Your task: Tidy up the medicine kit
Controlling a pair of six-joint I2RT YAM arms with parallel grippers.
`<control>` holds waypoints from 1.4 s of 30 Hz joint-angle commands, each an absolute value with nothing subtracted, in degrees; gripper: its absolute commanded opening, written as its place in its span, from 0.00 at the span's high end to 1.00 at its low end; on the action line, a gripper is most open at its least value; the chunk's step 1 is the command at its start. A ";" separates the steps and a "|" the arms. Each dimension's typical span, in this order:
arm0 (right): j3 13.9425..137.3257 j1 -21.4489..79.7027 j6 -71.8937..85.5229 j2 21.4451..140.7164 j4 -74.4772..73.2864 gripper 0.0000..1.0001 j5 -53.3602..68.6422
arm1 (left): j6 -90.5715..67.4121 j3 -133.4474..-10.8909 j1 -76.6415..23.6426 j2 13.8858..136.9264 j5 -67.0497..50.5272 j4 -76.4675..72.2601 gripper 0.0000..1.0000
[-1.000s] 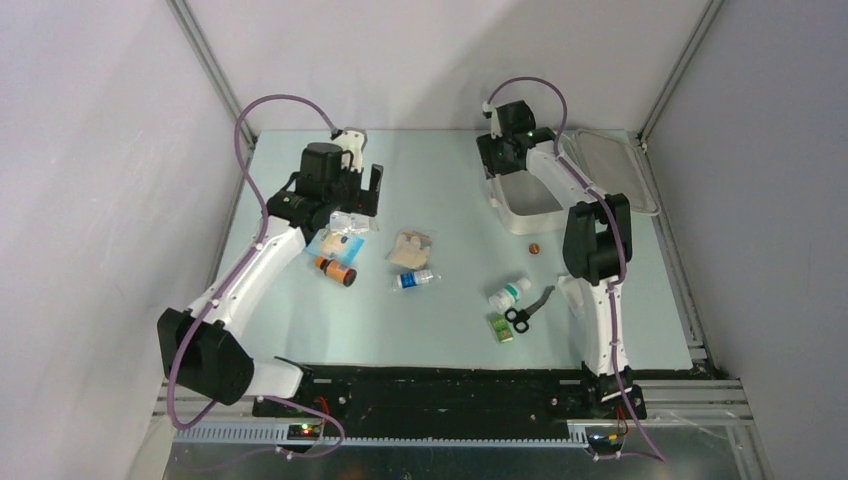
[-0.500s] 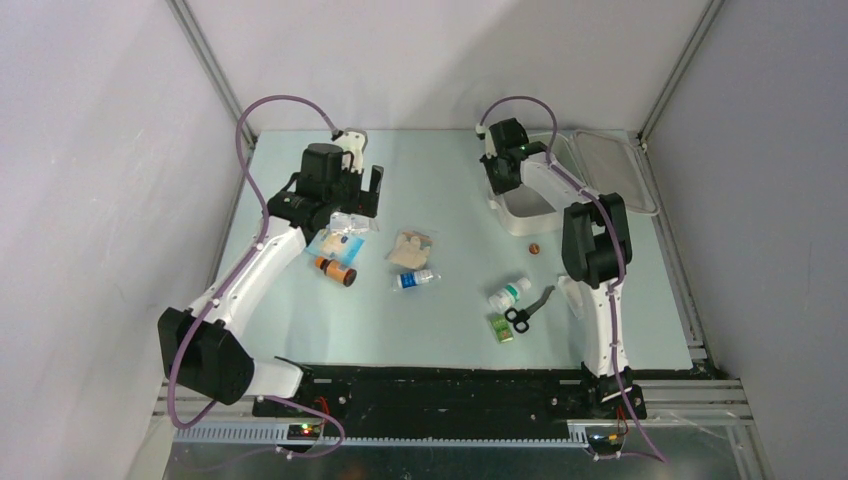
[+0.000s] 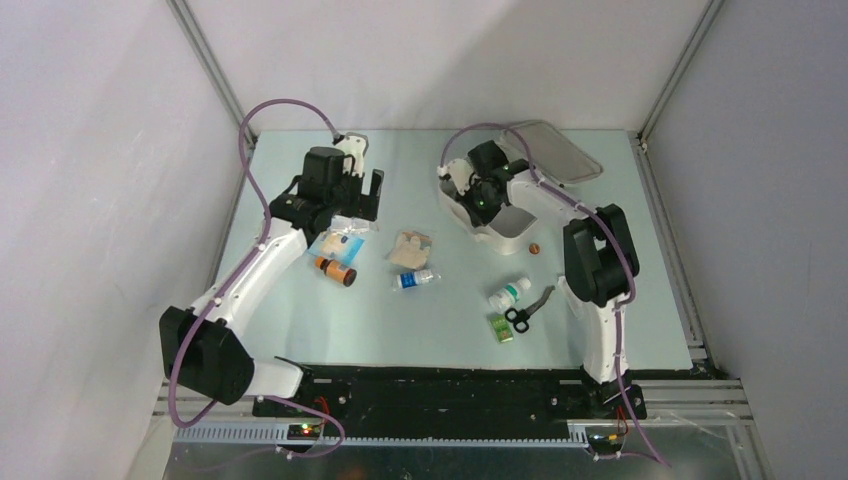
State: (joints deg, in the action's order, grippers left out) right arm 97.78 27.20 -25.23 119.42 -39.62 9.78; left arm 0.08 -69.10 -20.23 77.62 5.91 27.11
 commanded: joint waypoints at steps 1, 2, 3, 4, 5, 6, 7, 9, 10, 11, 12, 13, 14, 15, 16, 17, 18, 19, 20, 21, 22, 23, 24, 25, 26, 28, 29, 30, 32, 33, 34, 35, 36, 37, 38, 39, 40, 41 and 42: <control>91.23 31.49 -40.71 115.59 -39.12 1.00 15.88 | 1.11 -69.32 -20.48 76.92 7.23 25.10 0.00; 89.65 31.87 -41.45 114.72 -38.54 1.00 15.59 | 1.07 -69.38 -20.48 77.04 7.19 25.12 0.00; 89.03 32.56 -42.73 114.36 -37.78 1.00 15.63 | 0.95 -69.44 -20.54 77.10 7.16 25.13 0.01; 88.48 32.85 -43.29 113.95 -37.61 1.00 15.95 | 0.91 -69.48 -20.56 77.09 7.15 25.14 0.01; 88.36 33.35 -44.62 113.84 -37.88 1.00 16.97 | 0.78 -69.62 -20.56 77.01 7.22 25.18 0.01; 88.23 33.59 -45.34 113.76 -38.06 1.00 17.49 | 0.70 -69.66 -20.52 76.96 7.52 25.32 0.01; 88.15 34.04 -47.00 113.74 -38.23 1.00 18.44 | 0.64 -69.71 -20.49 76.65 7.71 25.45 0.01; 87.64 34.36 -49.85 113.55 -38.35 1.00 19.90 | 0.85 -69.79 -20.41 76.07 8.35 25.93 0.00; 87.41 34.45 -51.12 113.38 -38.51 1.00 20.15 | 0.95 -69.74 -20.40 75.87 8.48 26.26 0.00; 87.39 34.72 -53.80 113.36 -39.34 1.00 20.40 | 1.14 -69.49 -20.39 75.53 8.80 26.40 0.01; 87.65 34.85 -55.51 113.32 -40.77 1.00 20.44 | 1.18 -69.33 -20.39 75.34 8.97 26.68 0.00; 87.74 35.04 -58.55 113.37 -41.57 1.00 20.47 | 1.31 -69.06 -20.39 75.04 9.16 26.79 0.01; 87.70 35.15 -59.77 113.37 -42.67 1.00 20.43 | 1.40 -68.89 -20.39 74.96 9.20 26.93 0.01; 87.58 35.20 -62.12 113.27 -43.04 1.00 20.58 | 1.51 -68.60 -20.39 74.73 9.33 27.00 0.00; 87.11 35.19 -63.10 113.19 -43.57 1.00 20.66 | 1.55 -68.40 -20.39 74.67 9.41 27.14 0.01; 86.84 35.22 -64.68 112.94 -43.76 1.00 20.72 | 1.64 -68.16 -20.39 74.52 9.47 27.19 0.01; 86.42 35.33 -65.87 112.81 -44.21 1.00 20.69 | 1.70 -68.10 -20.39 74.48 9.48 27.19 0.01; 86.23 35.42 -66.20 112.55 -44.43 1.00 20.51 | 1.74 -68.04 -20.39 74.45 9.53 27.26 0.00; 85.92 35.44 -67.20 112.40 -45.19 1.00 20.49 | 1.75 -67.99 -20.41 74.45 9.60 27.25 0.00; 85.66 35.43 -67.66 112.10 -45.71 1.00 20.46 | 1.80 -67.95 -20.45 74.44 9.54 27.31 0.00; 85.55 35.51 -68.29 111.90 -46.54 1.00 20.47 | 1.87 -67.95 -20.45 74.44 9.52 27.28 0.00; 85.13 35.55 -68.29 111.58 -46.78 1.00 20.39 | 1.92 -67.94 -20.42 74.60 9.43 27.30 0.01; 85.02 35.56 -68.29 111.43 -47.31 1.00 20.32 | 1.95 -68.01 -20.40 74.83 9.41 27.32 0.01; 84.82 35.49 -68.29 111.20 -47.69 1.00 20.31 | 1.94 -68.02 -20.39 74.95 9.41 27.29 0.00; 84.82 35.48 -68.25 111.10 -48.53 1.00 20.42 | 1.94 -68.02 -20.41 75.10 9.36 27.31 0.01; 84.74 35.45 -67.42 111.08 -49.28 1.00 20.47 | 1.93 -68.09 -20.39 75.38 9.18 27.29 0.01; 84.80 35.48 -66.93 111.04 -49.34 1.00 20.47 | 1.89 -68.10 -20.39 75.44 9.16 27.32 0.01; 84.80 35.43 -65.95 111.01 -49.45 1.00 20.48 | 1.75 -68.16 -20.43 75.64 9.01 27.33 0.01; 84.81 35.50 -64.26 111.01 -49.04 1.00 20.41 | 1.55 -68.27 -20.40 76.02 8.71 27.26 0.01; 84.81 35.46 -63.64 111.01 -48.73 0.99 20.31 | 1.48 -68.33 -20.39 76.11 8.57 27.27 0.01; 84.86 35.48 -62.58 111.01 -48.62 0.89 20.00 | 1.42 -68.52 -20.39 76.40 8.32 27.30 0.01; 84.94 35.50 -62.05 110.96 -48.39 0.78 19.67 | 1.42 -68.58 -20.39 76.52 8.25 27.33 0.01; 84.96 35.46 -60.91 110.80 -48.23 0.56 18.74 | 1.34 -68.67 -20.41 76.70 8.15 27.33 0.01; 85.09 35.30 -59.79 110.59 -47.79 0.49 18.20 | 1.37 -68.74 -20.40 76.76 8.12 27.31 0.01; 85.17 35.14 -59.25 109.89 -47.67 0.41 17.45 | 1.49 -68.76 -20.42 76.91 8.09 27.32 0.01; 85.34 34.58 -58.19 109.31 -47.16 0.39 17.29 | 1.67 -68.70 -20.40 76.95 8.09 27.29 0.01; 85.43 34.21 -57.53 107.72 -46.83 0.34 17.33 | 2.26 -68.55 -20.39 77.03 7.98 27.31 0.01; 85.83 33.32 -55.95 106.82 -46.25 0.30 17.54 | 2.71 -68.37 -20.39 77.05 7.77 27.28 0.01; 86.52 32.87 -55.09 104.84 -45.93 0.24 18.03 | 4.33 -67.67 -20.39 76.92 7.04 27.27 0.01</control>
State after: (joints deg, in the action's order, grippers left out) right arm 85.49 34.41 -59.86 111.00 -44.47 17.56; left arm 0.69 -68.16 -20.23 77.01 8.60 27.79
